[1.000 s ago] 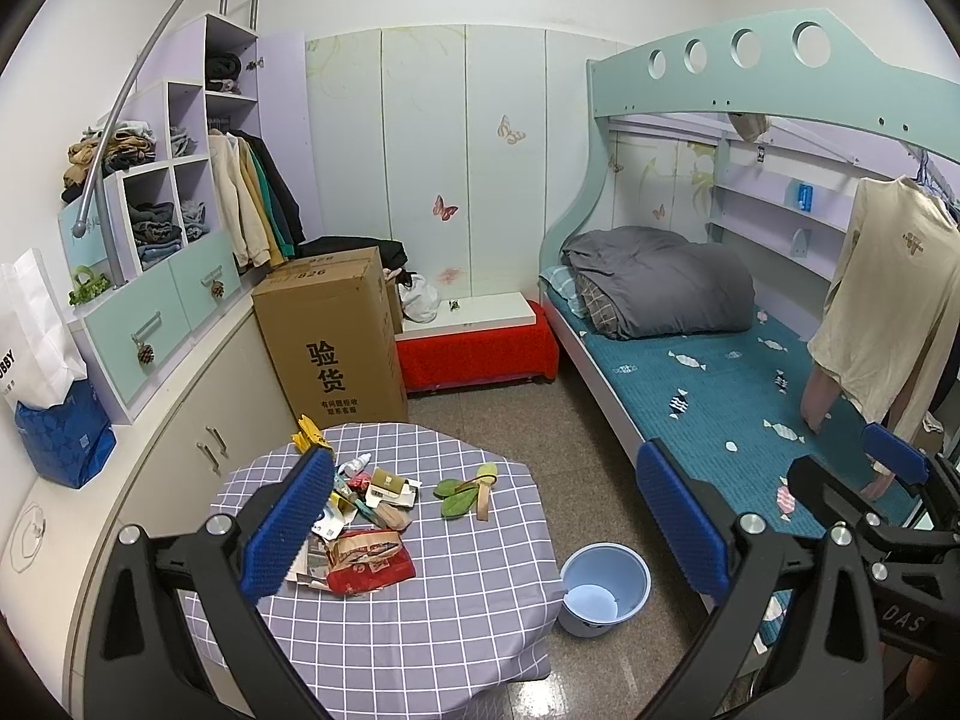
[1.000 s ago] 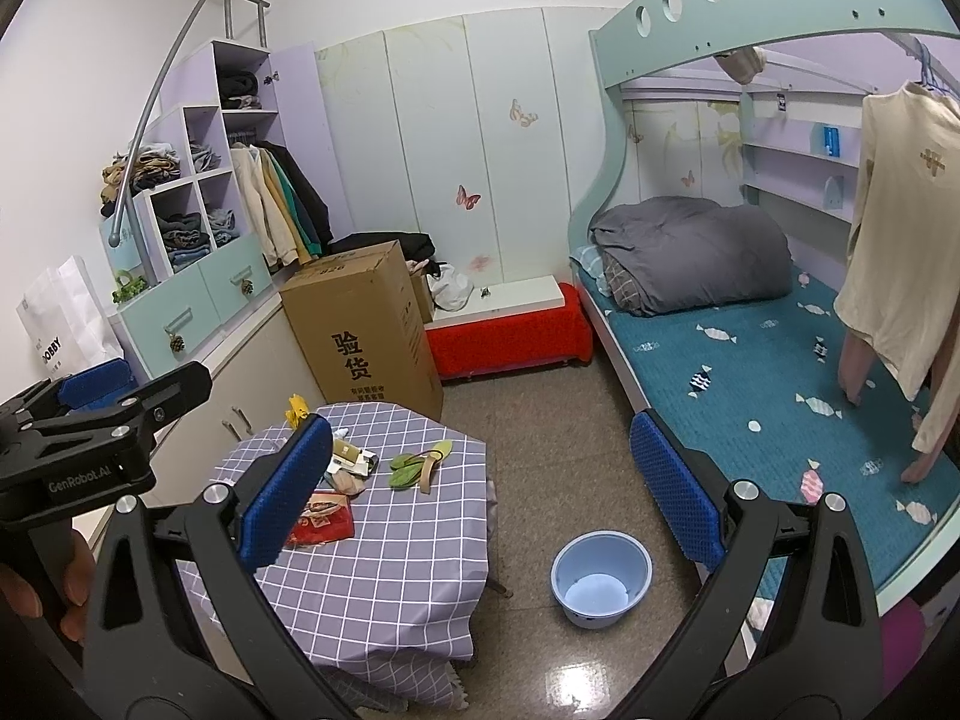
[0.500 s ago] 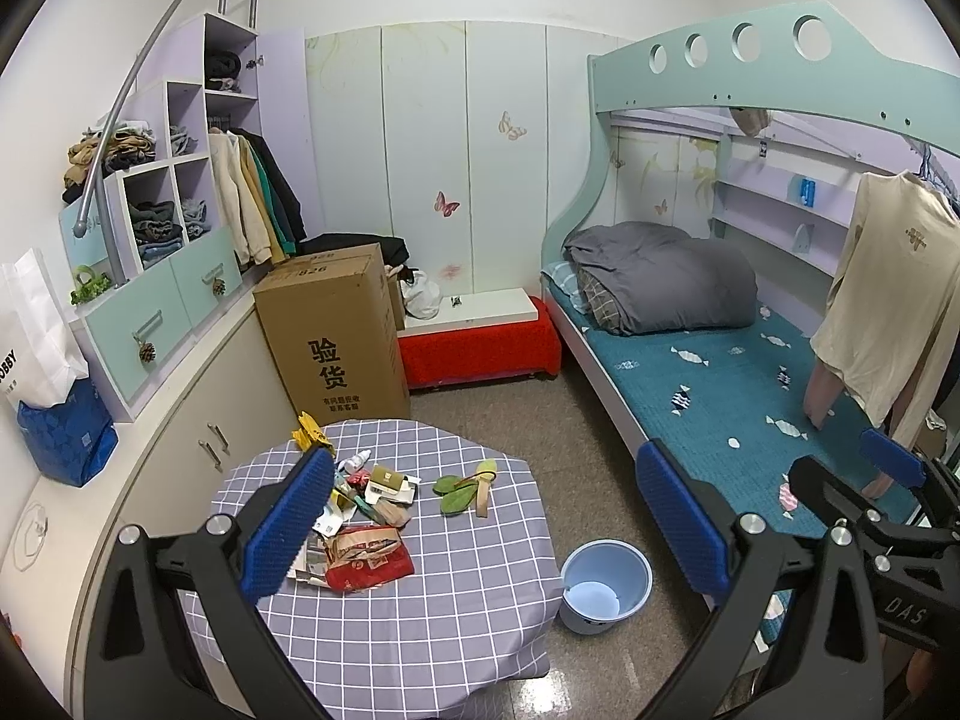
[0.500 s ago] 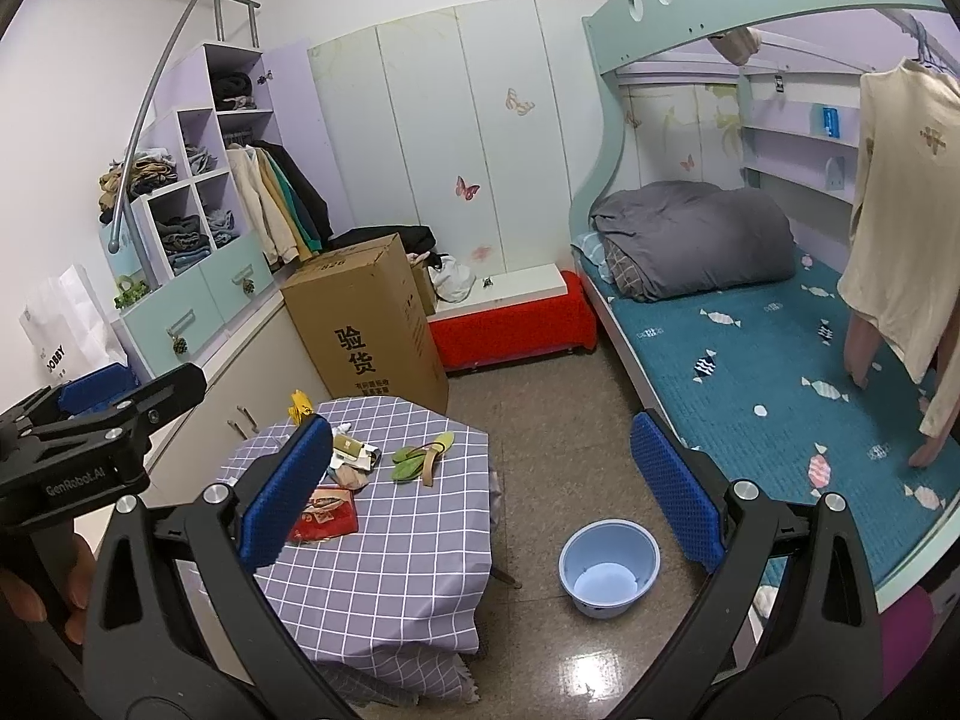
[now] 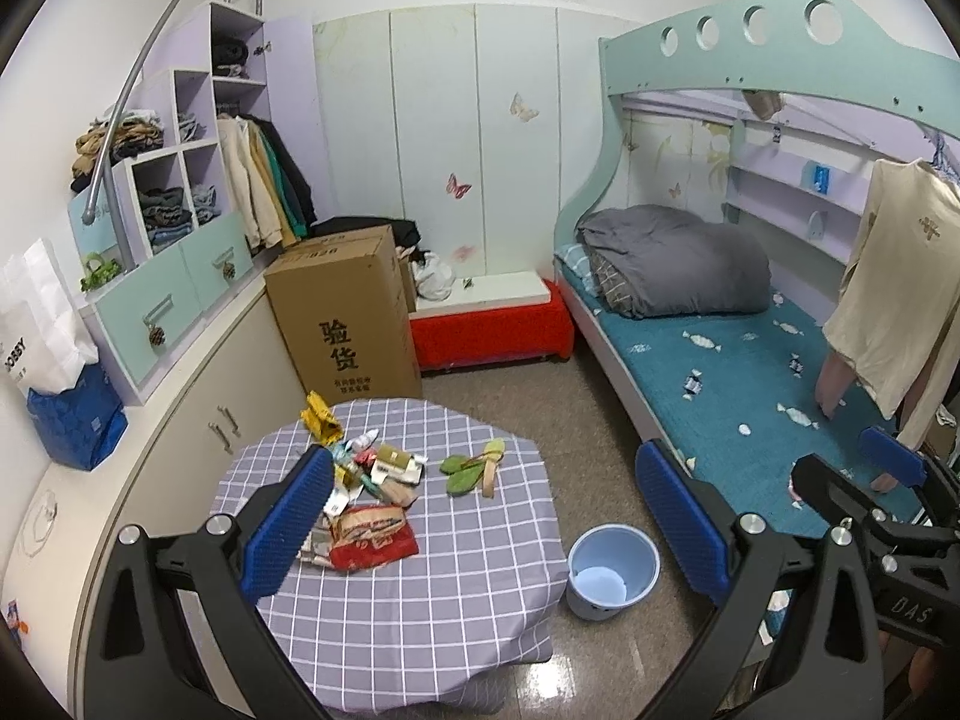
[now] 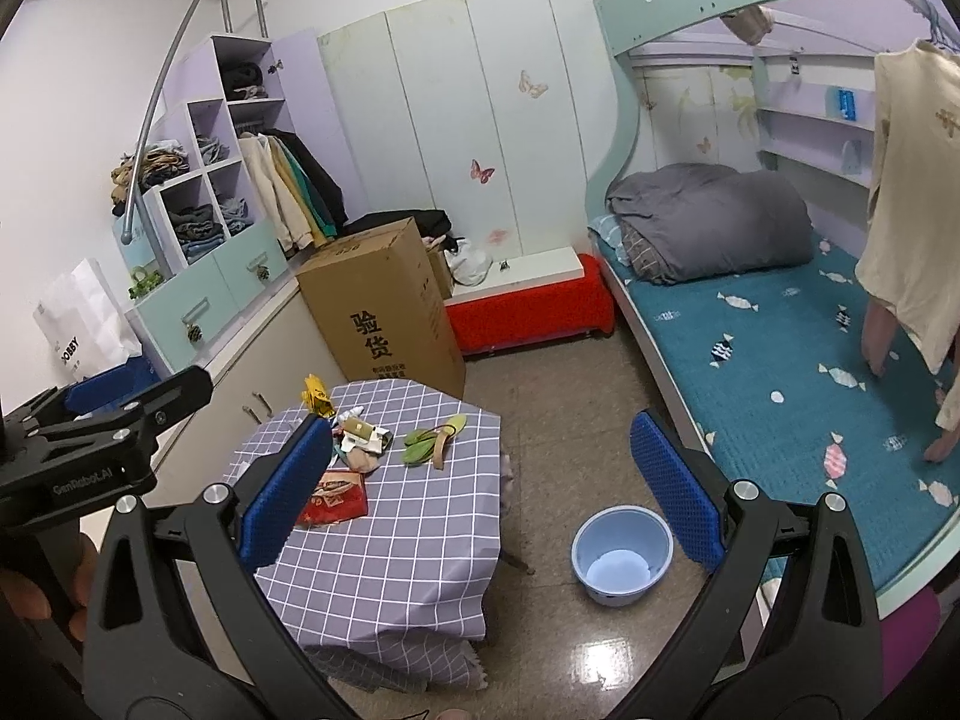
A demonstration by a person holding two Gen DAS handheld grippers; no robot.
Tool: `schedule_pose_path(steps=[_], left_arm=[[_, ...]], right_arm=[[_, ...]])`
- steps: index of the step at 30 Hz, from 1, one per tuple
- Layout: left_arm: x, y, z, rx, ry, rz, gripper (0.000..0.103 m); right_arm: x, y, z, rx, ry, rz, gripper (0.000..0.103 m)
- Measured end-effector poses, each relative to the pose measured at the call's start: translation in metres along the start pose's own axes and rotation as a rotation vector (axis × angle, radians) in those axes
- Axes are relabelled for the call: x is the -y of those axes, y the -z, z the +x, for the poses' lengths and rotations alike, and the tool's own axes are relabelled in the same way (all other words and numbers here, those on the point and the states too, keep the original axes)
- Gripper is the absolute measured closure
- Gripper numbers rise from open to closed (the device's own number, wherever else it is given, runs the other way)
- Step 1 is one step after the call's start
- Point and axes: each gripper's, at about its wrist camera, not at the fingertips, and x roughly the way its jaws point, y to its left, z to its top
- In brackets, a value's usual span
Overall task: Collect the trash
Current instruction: 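Lower the left tool onto the blue-white box and close it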
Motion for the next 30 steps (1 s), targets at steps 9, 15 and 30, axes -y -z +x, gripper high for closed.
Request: schedule_pose_path(steps=[9,15,30], left_arm=[[-0.033,0.016,0.024,-0.100,-0.035,-0.073,0.004],[-0.072,0.028,0.060,-0.159,-0.020,-0.140,0.004],[-0.174,0.081,0.224,-0.481,0.001,-0.251,0.005]], right_arm=[[-0.004,0.011,0.041,-0.086,-0.085,0.016,0.006],[-0.017,0.020,0.085,-0.173,-0.092,0.004,0.006],[-0.075,0.054,0.246,-0.454,-0.091,-0.063,0.006]])
